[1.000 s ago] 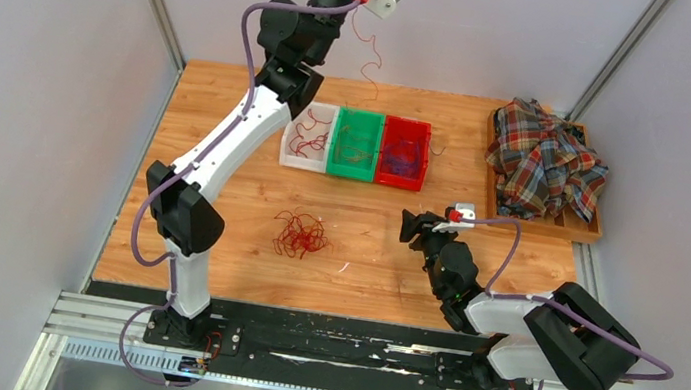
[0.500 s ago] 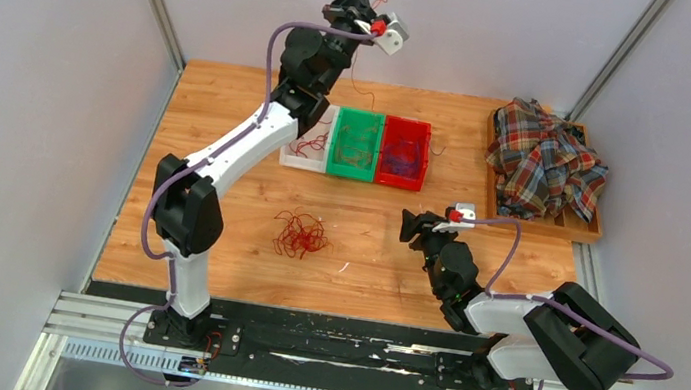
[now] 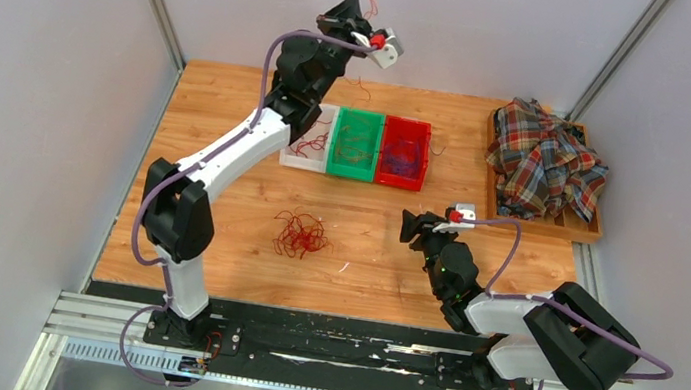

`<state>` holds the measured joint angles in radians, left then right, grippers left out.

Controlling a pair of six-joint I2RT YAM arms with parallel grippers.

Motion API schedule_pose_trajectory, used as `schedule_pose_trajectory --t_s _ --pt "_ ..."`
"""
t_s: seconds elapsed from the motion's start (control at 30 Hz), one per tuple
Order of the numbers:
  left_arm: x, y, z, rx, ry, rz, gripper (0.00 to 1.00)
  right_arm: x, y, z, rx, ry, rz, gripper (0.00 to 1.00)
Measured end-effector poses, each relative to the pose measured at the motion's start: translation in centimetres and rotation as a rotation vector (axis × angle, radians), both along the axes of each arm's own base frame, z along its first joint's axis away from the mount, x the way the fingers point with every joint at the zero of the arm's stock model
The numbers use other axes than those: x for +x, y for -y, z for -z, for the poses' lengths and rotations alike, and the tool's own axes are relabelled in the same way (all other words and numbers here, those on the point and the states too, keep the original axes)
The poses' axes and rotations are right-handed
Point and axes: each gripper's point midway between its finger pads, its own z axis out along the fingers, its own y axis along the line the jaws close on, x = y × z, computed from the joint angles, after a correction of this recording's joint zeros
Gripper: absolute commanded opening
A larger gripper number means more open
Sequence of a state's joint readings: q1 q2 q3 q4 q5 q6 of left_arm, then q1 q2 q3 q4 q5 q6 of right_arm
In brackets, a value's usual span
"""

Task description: Untangle the cables

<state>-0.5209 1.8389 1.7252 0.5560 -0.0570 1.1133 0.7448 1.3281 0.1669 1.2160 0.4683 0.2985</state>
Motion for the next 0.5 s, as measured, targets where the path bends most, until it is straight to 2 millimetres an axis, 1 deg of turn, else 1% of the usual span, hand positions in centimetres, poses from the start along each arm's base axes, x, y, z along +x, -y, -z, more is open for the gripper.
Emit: schedule_pose_trajectory --t_s 0.2,0.4,0.5 --pt "-1.3 0.1 4.5 0.095 -0.134 0.047 0.01 0.0 0.0 0.0 0.000 0.000 0.000 0.57" --pt "-2.4 0.6 7.1 0.124 -0.266 0.096 0.01 0.0 0.0 0.1 0.000 0.000 0.000 0.57" --pt "-2.9 1.1 9.0 0.171 -0.362 0.115 0.01 0.0 0.0 0.1 0.000 0.000 0.000 0.57"
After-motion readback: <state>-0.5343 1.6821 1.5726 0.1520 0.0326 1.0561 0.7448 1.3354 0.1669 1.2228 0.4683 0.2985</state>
